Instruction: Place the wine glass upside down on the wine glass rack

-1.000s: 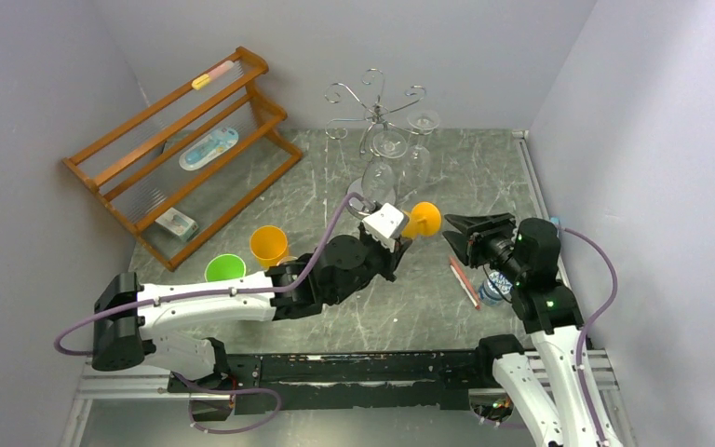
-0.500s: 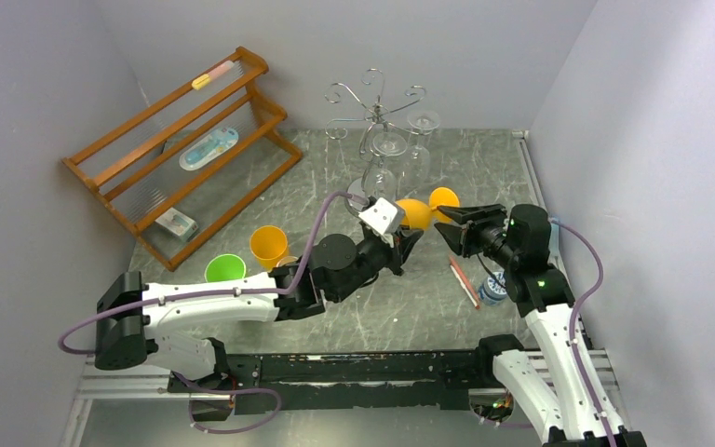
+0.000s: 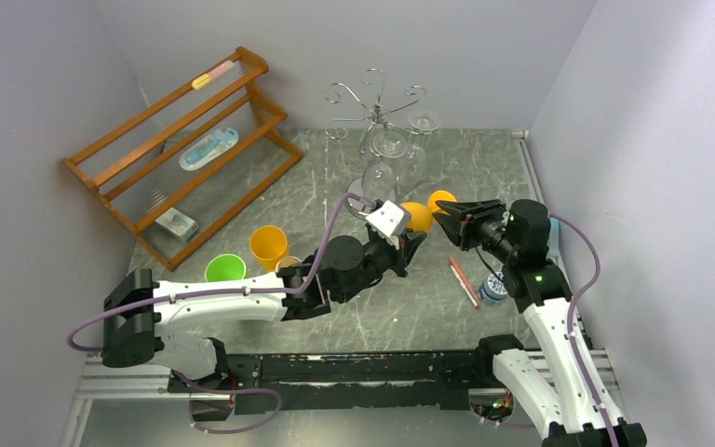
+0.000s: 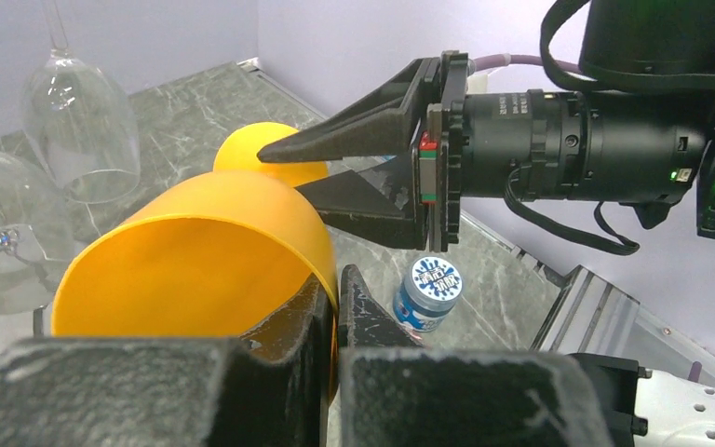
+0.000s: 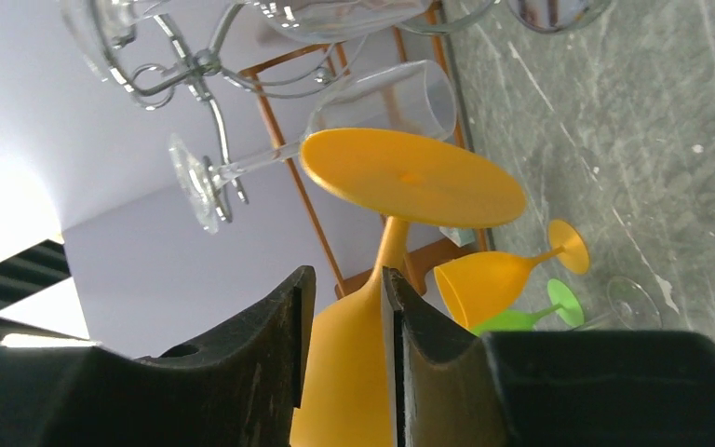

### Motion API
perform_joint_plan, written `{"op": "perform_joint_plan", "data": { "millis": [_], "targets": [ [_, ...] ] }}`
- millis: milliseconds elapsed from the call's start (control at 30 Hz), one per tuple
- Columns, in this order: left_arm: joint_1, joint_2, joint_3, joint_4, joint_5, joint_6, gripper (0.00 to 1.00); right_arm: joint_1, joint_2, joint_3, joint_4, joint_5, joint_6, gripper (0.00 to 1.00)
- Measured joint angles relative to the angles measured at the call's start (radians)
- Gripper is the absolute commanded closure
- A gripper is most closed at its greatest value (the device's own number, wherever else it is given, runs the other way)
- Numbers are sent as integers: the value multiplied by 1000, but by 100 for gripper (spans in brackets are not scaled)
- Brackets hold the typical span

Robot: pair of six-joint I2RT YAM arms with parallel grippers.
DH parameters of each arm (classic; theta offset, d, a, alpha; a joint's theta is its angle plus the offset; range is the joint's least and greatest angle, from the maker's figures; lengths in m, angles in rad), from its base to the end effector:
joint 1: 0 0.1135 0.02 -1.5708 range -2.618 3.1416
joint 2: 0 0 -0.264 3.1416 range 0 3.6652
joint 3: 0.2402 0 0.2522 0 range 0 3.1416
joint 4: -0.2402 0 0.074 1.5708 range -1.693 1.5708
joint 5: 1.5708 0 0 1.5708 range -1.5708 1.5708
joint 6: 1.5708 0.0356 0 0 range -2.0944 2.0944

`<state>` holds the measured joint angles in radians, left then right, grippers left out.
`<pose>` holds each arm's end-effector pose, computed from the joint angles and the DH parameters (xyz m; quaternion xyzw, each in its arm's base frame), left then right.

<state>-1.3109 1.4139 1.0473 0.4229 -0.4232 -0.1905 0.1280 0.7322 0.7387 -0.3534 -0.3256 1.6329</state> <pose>0.1003 -0.3202 0.3485 0.2276 0.6500 -0.3792 0.6180 0.1667 0.0329 0.3149 0.4840 0.6533 0.5216 0.2587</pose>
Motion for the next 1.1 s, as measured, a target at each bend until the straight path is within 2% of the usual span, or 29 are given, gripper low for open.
{"op": "perform_joint_plan", "data": {
  "millis": [233, 600, 700, 767, 800, 833, 933, 1000, 1100],
  "targets": [
    [-1, 0, -2, 29, 6, 0, 95, 0, 34, 2, -59, -1, -25, 60],
    [-1, 4, -8, 46, 35, 0, 95, 0, 38, 2, -19, -26, -24, 75],
    [-1, 10, -8, 56, 40, 0, 95, 0, 37, 2, -16, -26, -15, 82],
    [-1, 12, -8, 60, 40, 0, 95, 0, 35, 2, -17, -26, -7, 91],
    [-1, 13, -8, 63, 41, 0, 92, -2, 32, 2, -18, -25, 1, 98],
    [-1, 13, -8, 66, 41, 0, 87, -3, 31, 2, -18, -24, 1, 100],
    [-2, 13, -8, 66, 44, -4, 65, -4, 27, 2, -17, -21, 2, 100],
    [-2, 13, -8, 53, 46, -14, 44, -2, 26, 2, -17, -23, -15, 100],
    [-2, 12, -9, 30, 47, -34, 26, -3, 26, 2, -11, -10, -50, 100]
  ]
}}
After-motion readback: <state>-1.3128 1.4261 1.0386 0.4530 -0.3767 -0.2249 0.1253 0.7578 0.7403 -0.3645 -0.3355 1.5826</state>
